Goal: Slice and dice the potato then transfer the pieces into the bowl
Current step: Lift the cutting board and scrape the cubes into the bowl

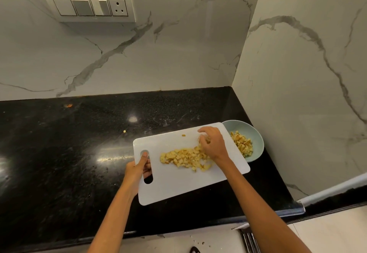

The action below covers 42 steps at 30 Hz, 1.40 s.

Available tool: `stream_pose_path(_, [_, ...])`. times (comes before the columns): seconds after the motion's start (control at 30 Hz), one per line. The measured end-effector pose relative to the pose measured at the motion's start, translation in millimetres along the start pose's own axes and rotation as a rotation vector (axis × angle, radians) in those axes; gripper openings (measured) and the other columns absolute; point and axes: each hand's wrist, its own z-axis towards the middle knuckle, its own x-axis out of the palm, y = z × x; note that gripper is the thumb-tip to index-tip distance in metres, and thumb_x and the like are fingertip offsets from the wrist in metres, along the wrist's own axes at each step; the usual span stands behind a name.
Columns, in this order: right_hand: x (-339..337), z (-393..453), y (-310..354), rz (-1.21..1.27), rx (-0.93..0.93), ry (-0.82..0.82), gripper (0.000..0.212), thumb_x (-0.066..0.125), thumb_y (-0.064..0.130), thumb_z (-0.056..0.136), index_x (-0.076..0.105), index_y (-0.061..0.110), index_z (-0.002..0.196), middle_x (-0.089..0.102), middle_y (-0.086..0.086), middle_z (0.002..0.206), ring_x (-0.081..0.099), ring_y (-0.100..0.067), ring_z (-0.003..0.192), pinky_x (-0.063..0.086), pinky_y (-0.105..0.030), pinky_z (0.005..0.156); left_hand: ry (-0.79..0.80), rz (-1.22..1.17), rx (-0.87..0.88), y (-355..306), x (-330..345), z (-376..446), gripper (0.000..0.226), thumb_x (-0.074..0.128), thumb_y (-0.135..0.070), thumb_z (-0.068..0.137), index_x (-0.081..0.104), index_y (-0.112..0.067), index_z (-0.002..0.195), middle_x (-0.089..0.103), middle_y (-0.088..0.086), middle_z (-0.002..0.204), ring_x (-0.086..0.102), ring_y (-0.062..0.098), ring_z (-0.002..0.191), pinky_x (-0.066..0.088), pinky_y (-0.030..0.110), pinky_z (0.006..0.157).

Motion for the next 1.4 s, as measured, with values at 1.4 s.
stream_pose_path(1.4, [-60, 2, -58, -0.329, -0.036, 0.041, 0.015, 0.052, -0.002, 0.091, 0.067, -0.004, 0.092, 0.066, -0.019, 0.095, 0.058, -0.032, 0.092, 0.044, -0.037, 0.083, -0.003, 0.028, 0.009, -2, 3, -10, 0.032, 0.055, -0.033, 0.091, 0.058, -0.003, 0.080, 0.061, 0.008, 0.065, 0.062, 0.012, 0.047, 0.050, 0.020, 0.043])
